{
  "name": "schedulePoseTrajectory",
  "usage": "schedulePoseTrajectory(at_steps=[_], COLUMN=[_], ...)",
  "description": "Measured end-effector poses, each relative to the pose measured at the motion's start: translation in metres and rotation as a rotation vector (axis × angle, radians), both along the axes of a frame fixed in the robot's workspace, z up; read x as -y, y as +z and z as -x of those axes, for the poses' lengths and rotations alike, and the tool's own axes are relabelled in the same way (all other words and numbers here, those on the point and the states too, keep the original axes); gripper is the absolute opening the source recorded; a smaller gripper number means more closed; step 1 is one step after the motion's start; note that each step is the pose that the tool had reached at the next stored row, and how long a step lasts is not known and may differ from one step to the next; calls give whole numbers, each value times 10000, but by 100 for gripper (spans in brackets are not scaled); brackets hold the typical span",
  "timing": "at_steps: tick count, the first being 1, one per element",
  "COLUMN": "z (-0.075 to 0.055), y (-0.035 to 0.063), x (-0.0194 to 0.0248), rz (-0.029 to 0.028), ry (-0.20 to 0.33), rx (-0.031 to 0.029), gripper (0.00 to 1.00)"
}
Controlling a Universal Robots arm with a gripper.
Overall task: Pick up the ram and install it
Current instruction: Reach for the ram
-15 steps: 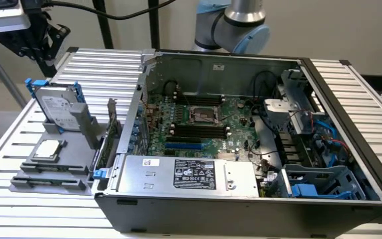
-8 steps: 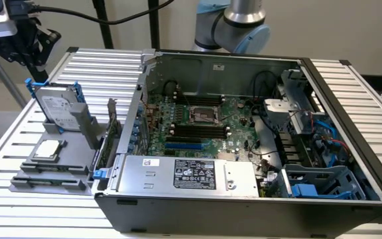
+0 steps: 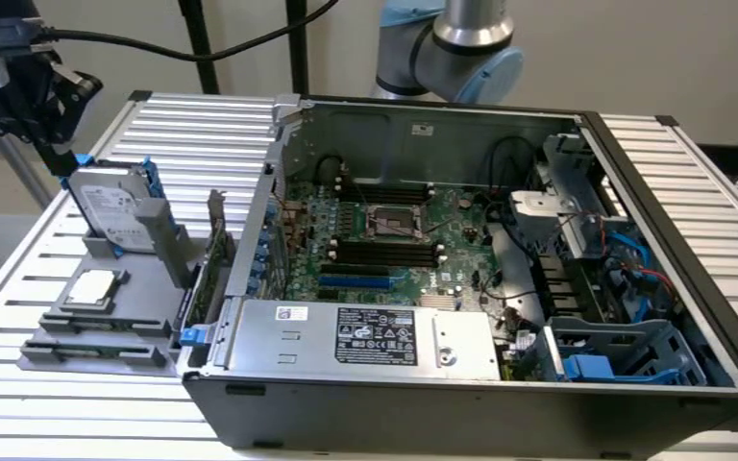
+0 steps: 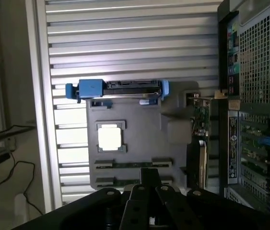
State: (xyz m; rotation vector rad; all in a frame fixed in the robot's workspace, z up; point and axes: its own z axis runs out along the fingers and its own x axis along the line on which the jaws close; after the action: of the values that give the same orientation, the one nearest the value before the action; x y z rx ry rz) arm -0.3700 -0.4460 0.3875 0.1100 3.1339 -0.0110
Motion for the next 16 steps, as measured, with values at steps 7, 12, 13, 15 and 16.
schedulePoseTrajectory(at_steps=[7,12,13,15,16], z=[27,46,49,52,53], y=[-14,-24,-27,-29,-30], x=[165,284,308,358,382], rz=[42,71,78,97,109], ry=[0,-1,-1,0,-1], rx=[-77,-131,-140,-162,-172], gripper=[11,11,11,11,11])
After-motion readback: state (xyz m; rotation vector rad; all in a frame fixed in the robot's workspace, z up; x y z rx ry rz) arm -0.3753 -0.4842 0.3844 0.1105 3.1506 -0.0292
